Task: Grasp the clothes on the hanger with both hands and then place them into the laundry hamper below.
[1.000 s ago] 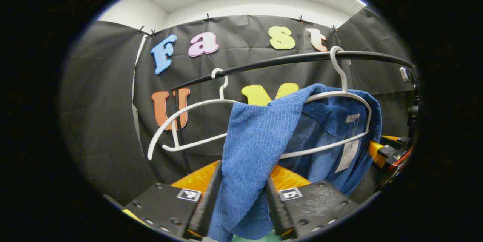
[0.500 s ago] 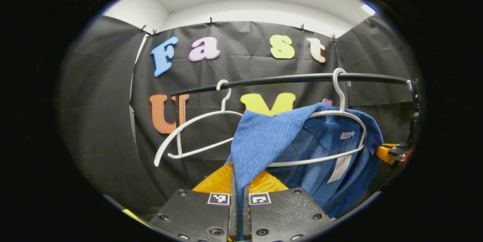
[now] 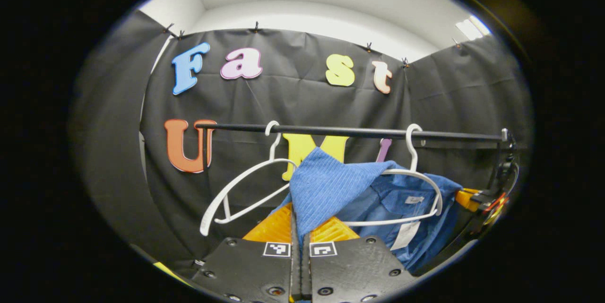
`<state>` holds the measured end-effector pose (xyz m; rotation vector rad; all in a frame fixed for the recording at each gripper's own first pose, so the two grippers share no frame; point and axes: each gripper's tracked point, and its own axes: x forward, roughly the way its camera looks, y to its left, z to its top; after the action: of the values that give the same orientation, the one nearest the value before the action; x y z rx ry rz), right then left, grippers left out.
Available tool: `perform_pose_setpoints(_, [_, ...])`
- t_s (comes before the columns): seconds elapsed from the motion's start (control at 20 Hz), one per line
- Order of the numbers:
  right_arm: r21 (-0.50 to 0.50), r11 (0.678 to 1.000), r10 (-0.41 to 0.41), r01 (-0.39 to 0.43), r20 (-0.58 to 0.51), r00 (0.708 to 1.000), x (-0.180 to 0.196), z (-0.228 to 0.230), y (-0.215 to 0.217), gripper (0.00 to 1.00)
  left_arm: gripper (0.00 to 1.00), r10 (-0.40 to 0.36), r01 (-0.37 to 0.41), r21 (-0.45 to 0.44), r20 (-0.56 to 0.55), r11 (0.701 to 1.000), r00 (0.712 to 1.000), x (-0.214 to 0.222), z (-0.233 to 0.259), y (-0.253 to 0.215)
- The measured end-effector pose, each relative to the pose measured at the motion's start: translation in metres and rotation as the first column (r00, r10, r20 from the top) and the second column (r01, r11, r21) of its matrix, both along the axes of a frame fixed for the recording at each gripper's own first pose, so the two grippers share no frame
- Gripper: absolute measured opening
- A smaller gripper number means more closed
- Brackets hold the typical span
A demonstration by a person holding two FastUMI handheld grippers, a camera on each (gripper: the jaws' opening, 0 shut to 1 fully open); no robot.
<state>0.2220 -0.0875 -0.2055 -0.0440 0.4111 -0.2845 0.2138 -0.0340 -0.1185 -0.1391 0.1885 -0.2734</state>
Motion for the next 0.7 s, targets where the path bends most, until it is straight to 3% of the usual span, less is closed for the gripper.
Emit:
perform_pose_setpoints(0.3, [-0.024,0.999,0.037,-0.037,0.01,0.999,-0.002,0.022,0.004,0.04,0.01,-0.135,0.133,-0.074,-0.027,0.988,0.99,0.003,0.034,-0.001])
perform_pose_setpoints(0.4, [-0.009,0.999,0.042,-0.042,0.013,0.999,0.0,0.025,0.004,0.04,0.06,-0.175,0.17,-0.117,-0.033,0.978,0.984,0.008,0.048,-0.001])
perform_pose_setpoints(0.45, [-0.007,0.999,0.046,-0.046,0.009,0.999,-0.001,0.022,0.005,0.04,0.01,-0.194,0.186,-0.131,-0.046,0.974,0.98,0.009,0.049,-0.002])
perform_pose_setpoints(0.5, [-0.006,0.998,0.058,-0.058,-0.004,0.998,-0.001,0.018,0.008,0.04,0.06,-0.204,0.194,-0.136,-0.068,0.972,0.977,0.01,0.047,-0.001])
perform_pose_setpoints(0.7, [0.068,0.995,0.071,-0.066,-0.069,0.995,0.0,-0.016,0.013,0.04,0.05,-0.263,0.229,-0.215,-0.146,0.949,0.954,0.01,0.037,-0.008])
